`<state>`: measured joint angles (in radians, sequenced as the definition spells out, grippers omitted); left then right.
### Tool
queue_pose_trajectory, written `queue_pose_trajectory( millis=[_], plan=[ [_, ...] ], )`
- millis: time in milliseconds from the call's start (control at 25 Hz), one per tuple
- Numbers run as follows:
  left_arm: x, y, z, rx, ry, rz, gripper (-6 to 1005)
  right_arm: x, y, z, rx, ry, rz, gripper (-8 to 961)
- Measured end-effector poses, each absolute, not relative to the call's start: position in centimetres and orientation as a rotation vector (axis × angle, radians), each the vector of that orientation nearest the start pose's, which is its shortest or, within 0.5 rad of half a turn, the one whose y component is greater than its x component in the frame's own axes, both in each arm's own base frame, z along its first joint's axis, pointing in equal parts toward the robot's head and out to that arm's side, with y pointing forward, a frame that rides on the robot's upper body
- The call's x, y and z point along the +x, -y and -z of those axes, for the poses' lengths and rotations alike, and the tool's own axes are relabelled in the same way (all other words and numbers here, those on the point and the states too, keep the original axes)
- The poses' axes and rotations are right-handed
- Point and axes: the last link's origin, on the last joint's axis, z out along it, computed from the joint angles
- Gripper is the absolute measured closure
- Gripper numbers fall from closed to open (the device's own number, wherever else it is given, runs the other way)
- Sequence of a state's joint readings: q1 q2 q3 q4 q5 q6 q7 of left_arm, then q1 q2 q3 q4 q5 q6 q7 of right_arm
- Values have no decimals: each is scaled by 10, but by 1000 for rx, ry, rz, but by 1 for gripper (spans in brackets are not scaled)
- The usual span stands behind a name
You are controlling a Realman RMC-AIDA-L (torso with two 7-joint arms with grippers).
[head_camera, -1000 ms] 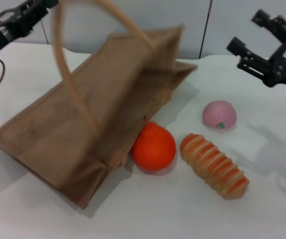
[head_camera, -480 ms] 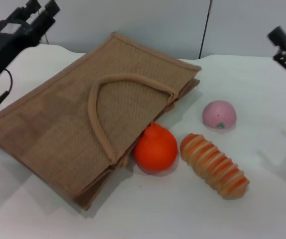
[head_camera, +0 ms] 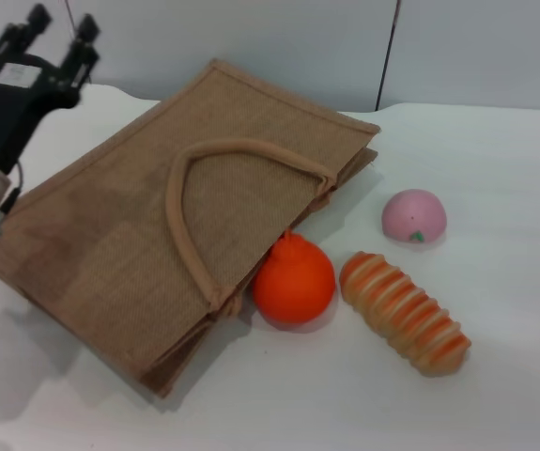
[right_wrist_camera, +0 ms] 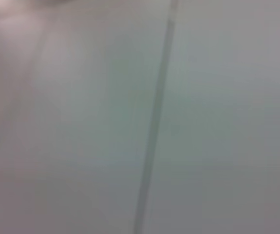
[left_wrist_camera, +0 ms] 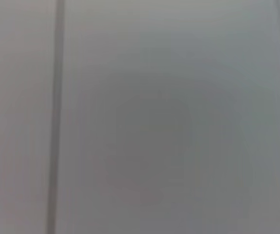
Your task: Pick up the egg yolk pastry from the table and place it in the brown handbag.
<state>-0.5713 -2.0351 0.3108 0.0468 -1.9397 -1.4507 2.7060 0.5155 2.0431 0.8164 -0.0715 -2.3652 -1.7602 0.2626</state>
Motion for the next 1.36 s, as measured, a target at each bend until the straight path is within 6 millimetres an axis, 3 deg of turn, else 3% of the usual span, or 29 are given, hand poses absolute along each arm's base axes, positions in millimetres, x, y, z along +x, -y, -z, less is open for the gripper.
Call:
queue_pose_trajectory(
  millis=[80,320,1360],
  plan=[
    [-294,-358,-45,-1572,355,1023,381,299,-311,-54,-1508,-95,-991,60],
    [-300,-349,-53,-1510,355,1050,383,313,-306,-62,-1430,-152,-955,60],
    [-299,-345,-55,-1495,349,1079,385,313,-305,-61,-1432,-158,-959,65]
  ],
)
